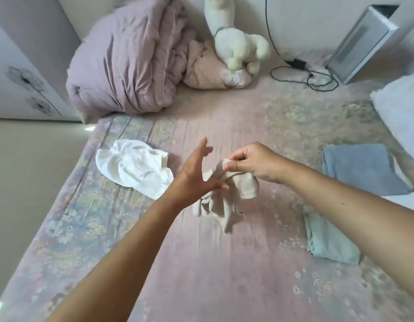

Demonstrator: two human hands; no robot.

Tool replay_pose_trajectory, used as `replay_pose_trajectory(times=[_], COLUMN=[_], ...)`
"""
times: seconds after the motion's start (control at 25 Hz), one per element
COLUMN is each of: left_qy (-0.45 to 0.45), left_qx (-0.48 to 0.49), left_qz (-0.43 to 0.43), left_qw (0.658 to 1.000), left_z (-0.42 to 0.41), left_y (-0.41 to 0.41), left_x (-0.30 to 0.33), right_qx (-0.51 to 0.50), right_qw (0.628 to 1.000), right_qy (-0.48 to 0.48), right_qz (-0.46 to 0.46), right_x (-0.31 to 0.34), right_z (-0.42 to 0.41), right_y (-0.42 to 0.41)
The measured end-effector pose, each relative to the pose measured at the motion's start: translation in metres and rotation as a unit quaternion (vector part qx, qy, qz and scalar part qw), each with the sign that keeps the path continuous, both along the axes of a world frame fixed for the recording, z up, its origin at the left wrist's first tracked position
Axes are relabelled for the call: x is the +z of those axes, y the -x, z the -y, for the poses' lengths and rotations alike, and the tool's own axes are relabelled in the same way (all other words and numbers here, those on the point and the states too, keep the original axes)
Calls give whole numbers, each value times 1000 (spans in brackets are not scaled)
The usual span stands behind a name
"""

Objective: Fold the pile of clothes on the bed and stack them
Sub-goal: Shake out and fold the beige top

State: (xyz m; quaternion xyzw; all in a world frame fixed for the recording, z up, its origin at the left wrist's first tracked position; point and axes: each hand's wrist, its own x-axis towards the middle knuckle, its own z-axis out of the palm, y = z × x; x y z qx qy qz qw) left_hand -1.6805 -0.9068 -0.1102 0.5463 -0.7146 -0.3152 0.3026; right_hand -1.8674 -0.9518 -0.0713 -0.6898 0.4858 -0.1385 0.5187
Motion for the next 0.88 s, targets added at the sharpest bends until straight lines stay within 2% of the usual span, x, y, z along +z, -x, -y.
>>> replay_pose_trajectory(times=[0.08, 0.12, 0.28, 0.4, 0.48, 0.56, 0.72, 0.88], left_qy=[-82, -83, 6, 62, 91, 110, 114, 108], left_qx=[-26, -25, -40, -40, -53, -56, -51, 1], left_qz=[-63, -87, -143, -178, -210, -251, -317, -333], left_qw=[994, 992, 989, 981, 972, 960, 940, 937], left_z=[6, 9, 6, 0, -4, -7, -12, -17], left_y=[2, 3, 23, 40, 52, 61, 64, 49], left_x=[82, 118, 246, 326, 373, 411, 453, 466], right_qx=[2, -12, -103, -114, -47, 1, 19, -40], right_qw=[999, 997, 973, 960, 973, 988, 991, 980], right_qy=[29, 46, 153, 114, 62, 61, 128, 191], right_qz=[42, 64, 139, 228, 216, 143, 32, 36], right_x=[84, 121, 245, 305, 328, 335, 310, 311], right_z=[0, -2, -16, -29, -38, -45, -55, -64], right_y=[-11, -14, -2, 40, 73, 95, 89, 102])
